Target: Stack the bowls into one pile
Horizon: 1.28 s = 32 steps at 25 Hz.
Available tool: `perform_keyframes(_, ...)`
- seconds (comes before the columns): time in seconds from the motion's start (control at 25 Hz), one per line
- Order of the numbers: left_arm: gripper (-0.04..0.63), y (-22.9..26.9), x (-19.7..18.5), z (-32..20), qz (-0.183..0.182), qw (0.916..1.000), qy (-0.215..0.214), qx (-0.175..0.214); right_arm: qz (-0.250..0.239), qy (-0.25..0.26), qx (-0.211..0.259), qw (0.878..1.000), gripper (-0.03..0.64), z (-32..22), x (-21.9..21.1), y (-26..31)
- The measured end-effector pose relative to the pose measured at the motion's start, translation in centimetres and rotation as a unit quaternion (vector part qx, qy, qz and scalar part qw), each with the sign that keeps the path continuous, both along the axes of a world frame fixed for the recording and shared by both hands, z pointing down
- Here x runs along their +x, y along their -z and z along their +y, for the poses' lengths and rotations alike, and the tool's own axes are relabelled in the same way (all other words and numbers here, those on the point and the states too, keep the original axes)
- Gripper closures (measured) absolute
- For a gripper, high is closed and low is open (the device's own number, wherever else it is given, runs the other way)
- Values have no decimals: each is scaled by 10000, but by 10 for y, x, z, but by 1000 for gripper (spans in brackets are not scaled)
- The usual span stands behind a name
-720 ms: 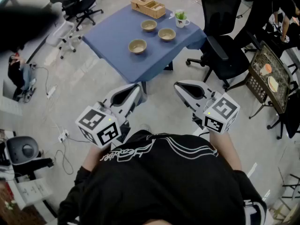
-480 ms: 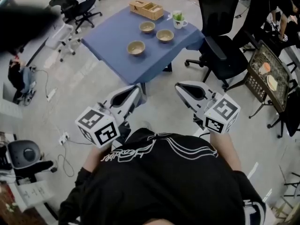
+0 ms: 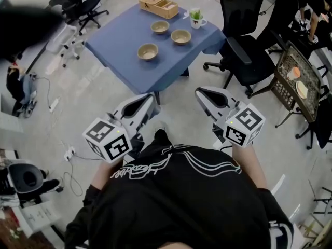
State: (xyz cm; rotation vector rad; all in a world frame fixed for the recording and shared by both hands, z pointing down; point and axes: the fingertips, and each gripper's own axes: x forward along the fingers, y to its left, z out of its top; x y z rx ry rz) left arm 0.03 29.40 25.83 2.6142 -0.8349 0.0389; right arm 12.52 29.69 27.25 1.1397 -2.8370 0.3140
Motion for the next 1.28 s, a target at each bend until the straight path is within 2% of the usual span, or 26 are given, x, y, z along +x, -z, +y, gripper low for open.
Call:
perform_keyframes(0.12,564,-9,1,-21,-5,10000,8,-70,9,28,-156,9999,574,-19,1,-12)
perform_keyframes(0.28,563,-18,-3,-54,-2,9998,3,-216,87,19,-360,9993,477,-47,-5,-25)
perform_keyframes(0.64,565,-43,-15,-149,-63,9986,-133,-510,126,-382,-622,9973,411,-140,-5,-50)
perform_keyframes(0.96,563,-64,-31,-246,-234,9974,-288,-625,149,-840,-919,9921,388,-227,-7,-70)
perform_keyframes(1.28,563,-86,-43,-314,-356,9956,-450,-746,352,-1243,-1200,9843,387,-291,-7,-94)
